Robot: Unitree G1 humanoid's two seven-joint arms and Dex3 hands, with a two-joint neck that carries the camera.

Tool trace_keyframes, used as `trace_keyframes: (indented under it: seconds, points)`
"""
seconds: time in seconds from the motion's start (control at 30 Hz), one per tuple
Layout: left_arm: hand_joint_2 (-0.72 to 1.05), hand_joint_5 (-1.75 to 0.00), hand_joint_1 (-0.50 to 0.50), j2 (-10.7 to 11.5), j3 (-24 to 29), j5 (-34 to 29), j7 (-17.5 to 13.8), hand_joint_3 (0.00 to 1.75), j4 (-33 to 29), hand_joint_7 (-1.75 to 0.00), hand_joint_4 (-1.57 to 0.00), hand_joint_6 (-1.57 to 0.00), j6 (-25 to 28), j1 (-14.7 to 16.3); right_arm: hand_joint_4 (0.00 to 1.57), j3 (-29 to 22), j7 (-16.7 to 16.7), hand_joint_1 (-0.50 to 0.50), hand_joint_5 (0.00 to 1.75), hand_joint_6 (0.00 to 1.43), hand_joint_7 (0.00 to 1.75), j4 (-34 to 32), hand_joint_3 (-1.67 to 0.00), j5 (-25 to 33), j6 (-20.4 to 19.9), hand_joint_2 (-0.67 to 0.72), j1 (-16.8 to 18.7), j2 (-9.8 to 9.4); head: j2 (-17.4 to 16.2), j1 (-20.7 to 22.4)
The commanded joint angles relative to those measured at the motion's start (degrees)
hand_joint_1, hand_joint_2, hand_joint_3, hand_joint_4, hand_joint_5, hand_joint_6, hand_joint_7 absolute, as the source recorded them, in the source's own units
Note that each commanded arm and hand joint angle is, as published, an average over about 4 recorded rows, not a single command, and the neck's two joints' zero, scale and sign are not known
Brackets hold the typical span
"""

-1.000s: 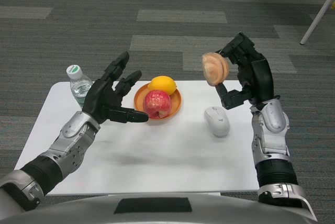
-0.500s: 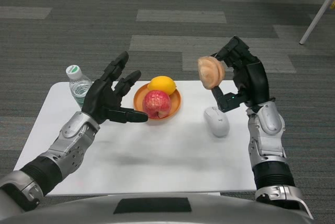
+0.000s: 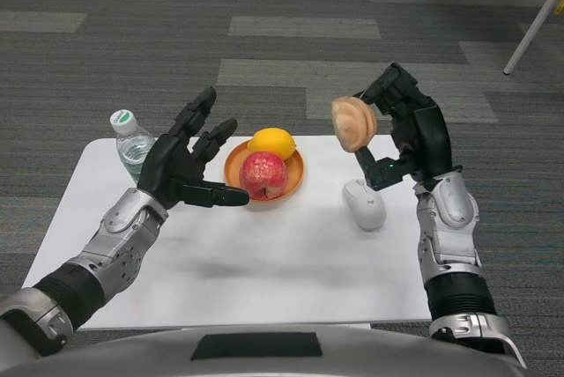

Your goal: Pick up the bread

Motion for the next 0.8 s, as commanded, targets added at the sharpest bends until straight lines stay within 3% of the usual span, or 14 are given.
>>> trace_keyframes:
  seconds: [0.03, 0.17, 0.5, 0.8]
  points:
    - [0.34, -0.41, 0.5, -0.18, 0.47, 0.1, -0.17, 0.02, 0.02, 0.0, 0.0, 0.0, -0.66, 0.59, 0.69, -0.14, -0.4, -0.42, 1.55, 0.83, 1.61, -0.37, -1.59, 0.77, 0.03, -0.41, 0.44, 0.11, 0.0, 0.0]
    - [0.34, -0.41, 0.5, -0.18, 0.47, 0.1, -0.17, 0.0, 0.02, 0.0, 0.0, 0.0, -0.66, 0.59, 0.69, -0.03, -0.4, -0.42, 1.55, 0.83, 1.61, -0.37, -1.59, 0.77, -0.02, -0.41, 0.44, 0.11, 0.0, 0.0]
    - [0.34, -0.41, 0.5, -0.36, 0.51, 0.15, -0.17, 0.04, 0.02, 0.0, 0.0, 0.0, -0.79, 0.59, 0.69, 0.17, -0.4, -0.42, 1.55, 0.83, 1.61, -0.41, -1.59, 0.77, -0.1, -0.41, 0.39, 0.11, 5.65, 1.97]
    - [0.34, -0.41, 0.5, -0.45, 0.56, 0.13, -0.17, 0.02, 0.02, 0.0, 0.0, 0.0, -1.06, 0.59, 0.69, 0.26, -0.4, -0.42, 1.55, 0.83, 1.61, -0.39, -1.59, 0.77, -0.1, -0.41, 0.35, 0.02, 6.92, 2.21]
